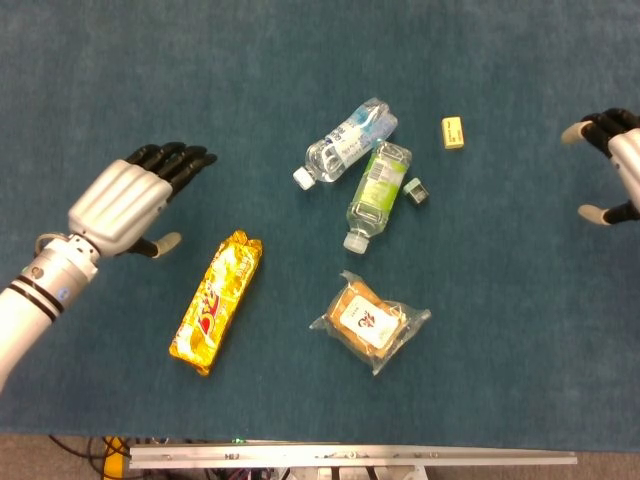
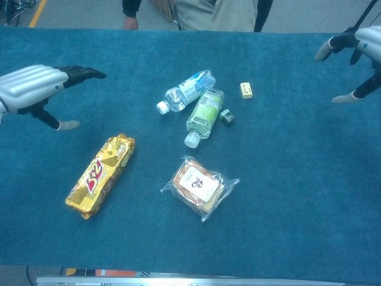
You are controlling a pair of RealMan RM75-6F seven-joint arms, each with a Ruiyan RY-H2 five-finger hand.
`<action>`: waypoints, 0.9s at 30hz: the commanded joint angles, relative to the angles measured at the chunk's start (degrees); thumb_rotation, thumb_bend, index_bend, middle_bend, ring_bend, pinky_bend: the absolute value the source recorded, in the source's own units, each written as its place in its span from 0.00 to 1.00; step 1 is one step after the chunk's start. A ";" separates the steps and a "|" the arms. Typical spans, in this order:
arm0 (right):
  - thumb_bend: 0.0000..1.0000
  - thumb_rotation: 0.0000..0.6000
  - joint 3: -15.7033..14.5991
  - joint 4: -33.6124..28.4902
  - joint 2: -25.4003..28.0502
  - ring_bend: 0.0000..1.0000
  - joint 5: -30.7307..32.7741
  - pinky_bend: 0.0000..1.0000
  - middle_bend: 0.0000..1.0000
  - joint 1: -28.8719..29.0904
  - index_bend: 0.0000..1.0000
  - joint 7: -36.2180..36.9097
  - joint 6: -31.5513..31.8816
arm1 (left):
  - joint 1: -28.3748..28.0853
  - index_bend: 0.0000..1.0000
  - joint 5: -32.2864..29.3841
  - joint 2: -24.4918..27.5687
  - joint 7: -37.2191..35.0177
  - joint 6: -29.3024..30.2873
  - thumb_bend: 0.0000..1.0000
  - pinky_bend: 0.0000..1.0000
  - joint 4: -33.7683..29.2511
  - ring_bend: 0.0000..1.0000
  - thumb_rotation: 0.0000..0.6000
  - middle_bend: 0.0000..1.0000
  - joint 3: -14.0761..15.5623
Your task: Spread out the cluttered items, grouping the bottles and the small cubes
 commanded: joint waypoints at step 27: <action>0.00 1.00 -0.07 10.32 -18.16 0.20 -7.80 0.37 0.26 18.89 0.19 -22.91 -15.89 | 7.44 0.00 2.12 9.79 -1.93 8.32 0.26 0.16 -5.34 0.08 1.00 0.09 3.14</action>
